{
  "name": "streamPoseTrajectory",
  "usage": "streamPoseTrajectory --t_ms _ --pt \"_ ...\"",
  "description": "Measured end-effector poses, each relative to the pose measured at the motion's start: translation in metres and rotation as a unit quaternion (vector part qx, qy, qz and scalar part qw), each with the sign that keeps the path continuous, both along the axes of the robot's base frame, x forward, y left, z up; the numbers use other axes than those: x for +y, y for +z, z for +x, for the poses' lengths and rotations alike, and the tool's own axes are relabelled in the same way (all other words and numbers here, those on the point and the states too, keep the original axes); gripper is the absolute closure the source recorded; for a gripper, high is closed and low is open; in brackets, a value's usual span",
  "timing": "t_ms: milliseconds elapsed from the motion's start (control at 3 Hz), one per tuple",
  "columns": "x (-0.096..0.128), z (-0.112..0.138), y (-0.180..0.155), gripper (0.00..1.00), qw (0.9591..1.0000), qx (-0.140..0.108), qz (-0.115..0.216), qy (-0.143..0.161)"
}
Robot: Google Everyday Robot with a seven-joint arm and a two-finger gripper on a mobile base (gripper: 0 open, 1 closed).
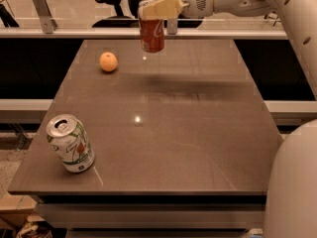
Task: Move coke can near orange
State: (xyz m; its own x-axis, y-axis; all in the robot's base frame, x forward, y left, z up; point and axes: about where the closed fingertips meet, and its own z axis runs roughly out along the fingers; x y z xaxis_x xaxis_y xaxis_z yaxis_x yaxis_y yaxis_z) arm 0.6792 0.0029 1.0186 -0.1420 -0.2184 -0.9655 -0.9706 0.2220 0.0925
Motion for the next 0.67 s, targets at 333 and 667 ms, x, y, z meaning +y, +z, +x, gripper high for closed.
streamPoseTrajectory --t_ms 333,667 --pt "0.017 0.006 -0.025 1.0 1.0 0.0 -0.001 -0.001" --pt "0.025 0.015 -0.044 1.0 0.9999 -0.006 -0.003 -0.008"
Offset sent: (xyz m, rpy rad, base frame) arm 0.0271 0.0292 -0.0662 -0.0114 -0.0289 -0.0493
